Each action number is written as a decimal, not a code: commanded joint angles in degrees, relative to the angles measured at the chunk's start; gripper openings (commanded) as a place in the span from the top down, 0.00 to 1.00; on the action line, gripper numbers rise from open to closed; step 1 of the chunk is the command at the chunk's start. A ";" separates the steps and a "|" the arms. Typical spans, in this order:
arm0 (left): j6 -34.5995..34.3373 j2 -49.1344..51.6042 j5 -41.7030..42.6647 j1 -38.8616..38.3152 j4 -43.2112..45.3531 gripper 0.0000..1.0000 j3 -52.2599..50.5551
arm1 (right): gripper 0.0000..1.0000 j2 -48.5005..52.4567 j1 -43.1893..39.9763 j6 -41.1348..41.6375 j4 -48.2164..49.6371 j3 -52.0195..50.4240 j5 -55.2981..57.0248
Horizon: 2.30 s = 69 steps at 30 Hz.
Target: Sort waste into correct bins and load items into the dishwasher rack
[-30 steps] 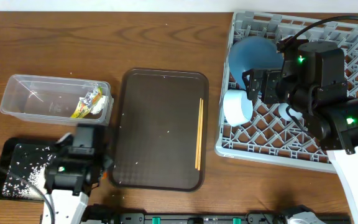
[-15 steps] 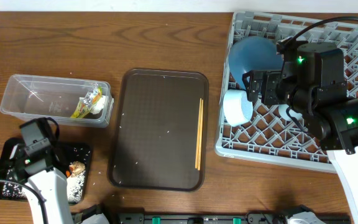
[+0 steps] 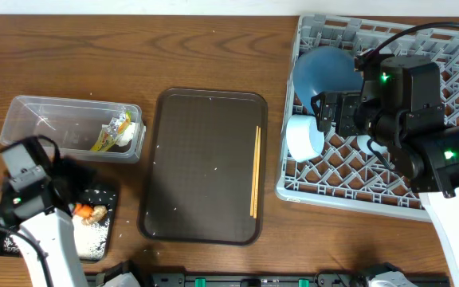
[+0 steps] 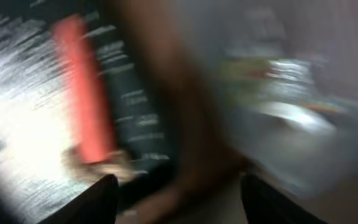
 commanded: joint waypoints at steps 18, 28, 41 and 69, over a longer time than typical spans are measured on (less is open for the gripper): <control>15.65 12.09 -14.62 -49.40 -2.49 0.31 4.68 | 0.34 2.73 2.95 7.17 -1.38 -0.07 -10.43; 12.28 3.04 -11.56 -39.19 -6.14 0.23 6.19 | 0.55 21.53 21.27 18.51 -2.34 -0.11 2.43; 12.28 -8.22 -10.78 -34.45 -8.41 0.02 6.19 | 0.59 43.93 23.67 28.76 4.96 -0.11 -2.69; 12.24 -6.23 -10.86 -34.45 -8.41 0.02 6.12 | 0.99 49.68 23.12 18.34 8.00 0.81 -1.16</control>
